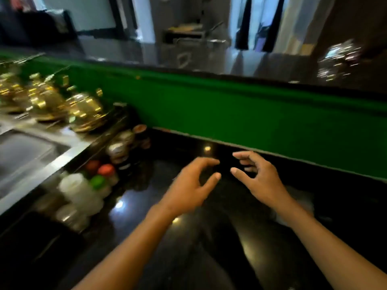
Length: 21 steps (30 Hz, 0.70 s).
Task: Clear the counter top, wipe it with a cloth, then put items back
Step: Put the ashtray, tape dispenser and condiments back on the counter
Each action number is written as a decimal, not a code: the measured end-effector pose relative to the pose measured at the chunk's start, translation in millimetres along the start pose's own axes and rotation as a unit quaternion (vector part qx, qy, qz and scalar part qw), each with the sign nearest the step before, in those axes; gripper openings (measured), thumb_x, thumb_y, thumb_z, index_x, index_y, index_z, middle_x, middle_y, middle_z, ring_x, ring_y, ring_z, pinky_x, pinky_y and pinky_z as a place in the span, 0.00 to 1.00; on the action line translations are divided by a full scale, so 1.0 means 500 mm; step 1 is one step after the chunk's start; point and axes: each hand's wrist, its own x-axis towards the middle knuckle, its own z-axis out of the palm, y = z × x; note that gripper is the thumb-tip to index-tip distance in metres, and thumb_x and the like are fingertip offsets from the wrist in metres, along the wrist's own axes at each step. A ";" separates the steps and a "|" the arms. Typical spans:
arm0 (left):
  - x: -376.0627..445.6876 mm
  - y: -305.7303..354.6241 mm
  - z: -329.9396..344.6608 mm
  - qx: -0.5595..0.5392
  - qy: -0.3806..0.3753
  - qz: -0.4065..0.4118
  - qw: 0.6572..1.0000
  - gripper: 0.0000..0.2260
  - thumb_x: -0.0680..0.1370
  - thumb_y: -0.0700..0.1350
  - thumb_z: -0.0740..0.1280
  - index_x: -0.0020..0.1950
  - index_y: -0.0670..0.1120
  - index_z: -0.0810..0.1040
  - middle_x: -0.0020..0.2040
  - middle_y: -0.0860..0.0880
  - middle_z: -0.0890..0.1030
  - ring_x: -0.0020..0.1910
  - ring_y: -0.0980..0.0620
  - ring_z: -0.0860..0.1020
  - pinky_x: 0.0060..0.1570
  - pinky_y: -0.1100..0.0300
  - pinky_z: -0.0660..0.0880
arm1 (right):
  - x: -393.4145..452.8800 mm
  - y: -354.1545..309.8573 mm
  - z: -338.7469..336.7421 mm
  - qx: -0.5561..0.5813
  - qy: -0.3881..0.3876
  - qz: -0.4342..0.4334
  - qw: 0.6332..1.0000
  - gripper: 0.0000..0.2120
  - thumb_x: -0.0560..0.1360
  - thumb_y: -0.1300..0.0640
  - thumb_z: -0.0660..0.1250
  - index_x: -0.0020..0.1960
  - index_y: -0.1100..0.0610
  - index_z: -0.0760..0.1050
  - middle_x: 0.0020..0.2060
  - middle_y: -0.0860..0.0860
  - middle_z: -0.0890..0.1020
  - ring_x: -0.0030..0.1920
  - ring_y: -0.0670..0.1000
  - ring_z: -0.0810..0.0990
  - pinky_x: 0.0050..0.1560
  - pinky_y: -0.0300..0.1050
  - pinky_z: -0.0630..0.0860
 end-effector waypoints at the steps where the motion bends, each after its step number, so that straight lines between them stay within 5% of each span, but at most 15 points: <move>1: -0.066 -0.036 -0.004 -0.004 0.003 -0.042 0.999 0.15 0.77 0.54 0.65 0.63 0.51 0.77 0.58 0.57 0.78 0.59 0.64 0.75 0.61 0.66 0.70 | -0.016 0.009 0.057 0.006 -0.023 0.010 1.000 0.15 0.72 0.56 0.73 0.58 0.48 0.77 0.54 0.43 0.80 0.55 0.43 0.78 0.55 0.43 0.77; 9: -0.489 -0.227 -0.124 -0.024 0.146 -0.328 0.933 0.11 0.78 0.44 0.68 0.56 0.61 0.77 0.54 0.62 0.79 0.57 0.65 0.77 0.60 0.59 0.75 | -0.105 -0.001 0.441 0.030 -0.209 0.036 0.977 0.18 0.71 0.57 0.75 0.57 0.43 0.76 0.54 0.41 0.79 0.55 0.41 0.78 0.57 0.47 0.78; 12: -0.539 -0.272 -0.187 -0.017 0.232 -0.374 0.898 0.12 0.78 0.44 0.68 0.58 0.59 0.76 0.56 0.59 0.79 0.56 0.63 0.78 0.59 0.54 0.77 | -0.088 -0.049 0.543 0.039 -0.228 0.038 0.972 0.21 0.72 0.56 0.74 0.62 0.46 0.74 0.57 0.42 0.77 0.57 0.40 0.76 0.57 0.38 0.76; 15: -0.550 -0.306 -0.237 -0.014 0.295 -0.409 0.863 0.15 0.78 0.46 0.68 0.64 0.57 0.73 0.61 0.58 0.76 0.60 0.60 0.76 0.60 0.55 0.76 | -0.057 -0.114 0.626 0.057 -0.228 0.004 0.972 0.24 0.72 0.55 0.73 0.66 0.47 0.71 0.59 0.42 0.75 0.58 0.40 0.75 0.60 0.41 0.75; 21: -0.530 -0.344 -0.276 -0.028 0.348 -0.418 0.839 0.22 0.77 0.46 0.70 0.69 0.55 0.68 0.62 0.59 0.72 0.62 0.60 0.71 0.60 0.62 0.68 | 0.019 -0.241 0.728 0.101 -0.231 -0.056 0.966 0.37 0.69 0.45 0.74 0.73 0.43 0.60 0.69 0.46 0.68 0.66 0.45 0.67 0.60 0.40 0.69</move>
